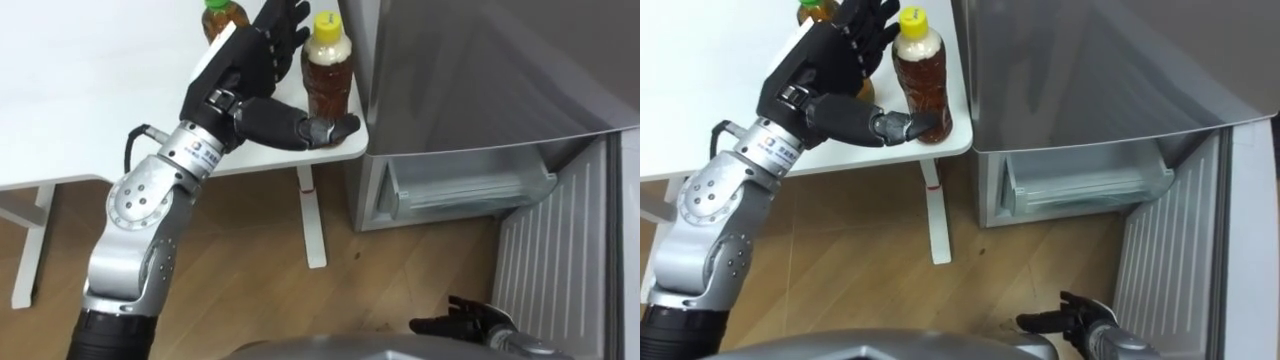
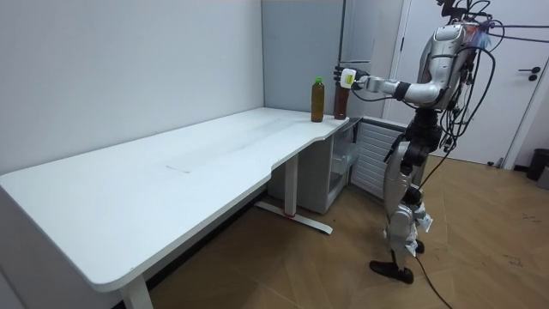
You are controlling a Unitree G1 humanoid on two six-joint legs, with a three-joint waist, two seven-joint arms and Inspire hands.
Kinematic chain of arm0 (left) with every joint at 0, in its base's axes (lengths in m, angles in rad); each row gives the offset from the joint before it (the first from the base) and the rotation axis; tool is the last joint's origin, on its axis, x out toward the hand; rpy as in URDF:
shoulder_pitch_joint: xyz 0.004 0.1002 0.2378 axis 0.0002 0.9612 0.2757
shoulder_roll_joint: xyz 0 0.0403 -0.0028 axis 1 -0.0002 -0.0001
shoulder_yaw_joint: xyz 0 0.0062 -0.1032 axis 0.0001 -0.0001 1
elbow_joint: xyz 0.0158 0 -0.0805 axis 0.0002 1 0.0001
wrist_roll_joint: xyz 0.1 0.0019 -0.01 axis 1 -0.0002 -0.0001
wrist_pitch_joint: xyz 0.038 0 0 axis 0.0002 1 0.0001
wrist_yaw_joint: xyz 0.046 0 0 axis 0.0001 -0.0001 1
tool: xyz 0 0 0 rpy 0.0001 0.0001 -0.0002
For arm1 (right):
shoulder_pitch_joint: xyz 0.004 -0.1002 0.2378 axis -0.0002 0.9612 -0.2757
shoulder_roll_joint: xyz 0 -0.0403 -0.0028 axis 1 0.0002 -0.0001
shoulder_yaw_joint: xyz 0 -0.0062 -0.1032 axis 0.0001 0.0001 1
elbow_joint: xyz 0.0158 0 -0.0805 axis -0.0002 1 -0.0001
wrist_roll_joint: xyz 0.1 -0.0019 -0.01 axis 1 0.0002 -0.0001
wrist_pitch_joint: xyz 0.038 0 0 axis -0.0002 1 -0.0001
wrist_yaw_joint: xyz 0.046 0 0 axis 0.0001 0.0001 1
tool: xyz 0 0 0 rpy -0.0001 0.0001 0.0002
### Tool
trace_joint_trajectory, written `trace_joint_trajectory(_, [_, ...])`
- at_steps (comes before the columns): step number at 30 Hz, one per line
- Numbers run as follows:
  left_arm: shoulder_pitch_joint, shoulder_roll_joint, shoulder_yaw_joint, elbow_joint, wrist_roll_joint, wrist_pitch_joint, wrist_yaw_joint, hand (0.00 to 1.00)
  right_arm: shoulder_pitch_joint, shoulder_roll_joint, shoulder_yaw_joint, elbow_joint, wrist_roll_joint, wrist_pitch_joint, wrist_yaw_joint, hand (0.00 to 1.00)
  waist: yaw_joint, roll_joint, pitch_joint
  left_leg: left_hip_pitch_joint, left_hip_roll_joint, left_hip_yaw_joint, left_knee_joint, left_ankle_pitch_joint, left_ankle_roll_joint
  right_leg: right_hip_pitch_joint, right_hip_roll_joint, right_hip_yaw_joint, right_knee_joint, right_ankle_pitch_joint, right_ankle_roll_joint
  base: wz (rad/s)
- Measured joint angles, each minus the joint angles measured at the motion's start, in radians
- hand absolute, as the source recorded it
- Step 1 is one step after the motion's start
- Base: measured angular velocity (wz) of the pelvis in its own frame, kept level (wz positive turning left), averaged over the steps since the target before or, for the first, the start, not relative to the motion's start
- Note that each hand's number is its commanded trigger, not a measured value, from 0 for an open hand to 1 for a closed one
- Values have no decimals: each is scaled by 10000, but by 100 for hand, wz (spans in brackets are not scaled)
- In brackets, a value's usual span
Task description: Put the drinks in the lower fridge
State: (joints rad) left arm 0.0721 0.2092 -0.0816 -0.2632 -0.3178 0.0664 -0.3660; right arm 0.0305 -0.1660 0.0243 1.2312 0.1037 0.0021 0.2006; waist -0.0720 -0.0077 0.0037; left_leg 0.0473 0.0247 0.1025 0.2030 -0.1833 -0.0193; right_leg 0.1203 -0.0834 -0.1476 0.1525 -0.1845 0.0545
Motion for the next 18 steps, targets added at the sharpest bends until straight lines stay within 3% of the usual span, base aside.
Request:
trace_joint_trajectory(9, [-6,-23,7,328,155,12,40,0,23,-2,-41,-40,-11,9,61,0,-58,40,-23,6,1,18,3,0,-1,14,3,80,23,2,-3,0])
trace_joint_trajectory(18, [-196,-14,59,437,570,365,290,0,233,-14,-97,-565,-354,247,72,0,-65,99,-3,-1,17,32,27,-11,15,-74,4,102,162,4,-5,0])
